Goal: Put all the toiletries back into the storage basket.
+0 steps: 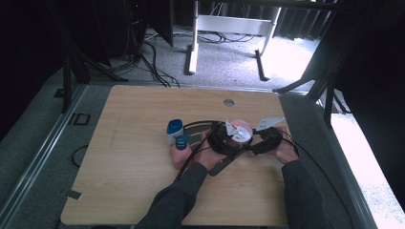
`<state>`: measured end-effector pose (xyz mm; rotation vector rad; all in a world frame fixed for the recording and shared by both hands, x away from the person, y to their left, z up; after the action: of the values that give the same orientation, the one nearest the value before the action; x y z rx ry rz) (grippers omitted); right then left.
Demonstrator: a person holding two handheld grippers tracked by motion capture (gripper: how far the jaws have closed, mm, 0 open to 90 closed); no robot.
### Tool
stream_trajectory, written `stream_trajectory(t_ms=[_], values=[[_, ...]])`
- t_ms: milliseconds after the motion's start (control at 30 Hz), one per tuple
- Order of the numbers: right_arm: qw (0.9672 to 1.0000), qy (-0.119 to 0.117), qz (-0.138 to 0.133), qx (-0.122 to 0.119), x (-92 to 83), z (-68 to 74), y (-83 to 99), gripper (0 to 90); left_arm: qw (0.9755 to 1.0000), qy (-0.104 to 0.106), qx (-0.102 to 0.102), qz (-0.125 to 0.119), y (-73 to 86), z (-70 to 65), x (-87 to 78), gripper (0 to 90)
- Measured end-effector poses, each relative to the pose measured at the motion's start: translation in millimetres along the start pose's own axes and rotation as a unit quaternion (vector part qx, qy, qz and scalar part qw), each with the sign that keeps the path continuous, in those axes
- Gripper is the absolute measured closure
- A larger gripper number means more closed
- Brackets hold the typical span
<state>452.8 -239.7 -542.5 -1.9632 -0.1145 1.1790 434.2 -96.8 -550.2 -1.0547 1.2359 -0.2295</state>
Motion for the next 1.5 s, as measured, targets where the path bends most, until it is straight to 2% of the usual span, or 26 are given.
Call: stream_trajectory(t_ms=[367, 567, 833, 967, 1100, 1267, 1367, 1500], values=[[0.9998, 0.002, 0.019, -0.004, 4.5, 1.3, 4.4, 19.9, 0.9999, 0.002, -0.001, 0.012, 4.1, 0.1, 6.0, 18.8], [0.9992, 0.008, 0.033, -0.018, 8.6, 2.8, 7.6, 19.7, 0.9998, 0.006, -0.006, 0.018, 9.1, 0.0, 10.6, 19.5], [0.9991, 0.005, 0.042, -0.008, 9.9, 1.6, 10.6, 16.9, 0.9996, 0.016, -0.009, 0.019, 11.2, 0.7, 10.2, 24.2], [0.9997, 0.010, 0.020, 0.004, 0.0, -2.9, 5.0, 16.2, 0.9997, 0.015, -0.010, 0.015, 12.8, -0.2, 11.0, 26.4], [0.9994, 0.012, 0.033, 0.005, -1.4, -5.4, 12.1, 16.2, 0.9997, 0.016, -0.012, 0.014, 13.2, 0.0, 10.2, 27.3], [0.9987, 0.017, 0.043, 0.019, 6.8, -4.9, 28.7, 16.0, 0.9998, 0.015, -0.012, 0.008, 14.4, -0.8, 9.5, 29.5], [0.9985, 0.001, 0.048, 0.026, 11.7, -2.3, 32.4, 16.3, 0.9997, 0.018, -0.014, 0.005, 14.2, -1.1, 9.1, 31.7], [0.9980, -0.003, 0.055, 0.029, 14.5, -1.7, 34.4, 17.1, 0.9997, 0.018, -0.017, 0.004, 13.9, -1.3, 9.2, 31.5]])
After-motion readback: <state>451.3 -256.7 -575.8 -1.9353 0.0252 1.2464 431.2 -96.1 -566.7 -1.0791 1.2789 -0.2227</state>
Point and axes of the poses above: each handheld gripper's, and its own axes: x roughly forward along the jaws, y roughly out of its underside, z roughly to its left, the point moved 6 cm from there along x, roughly forward along the jaws, and after that the axes turned 12 degrees about y, right-handed, at the moved point
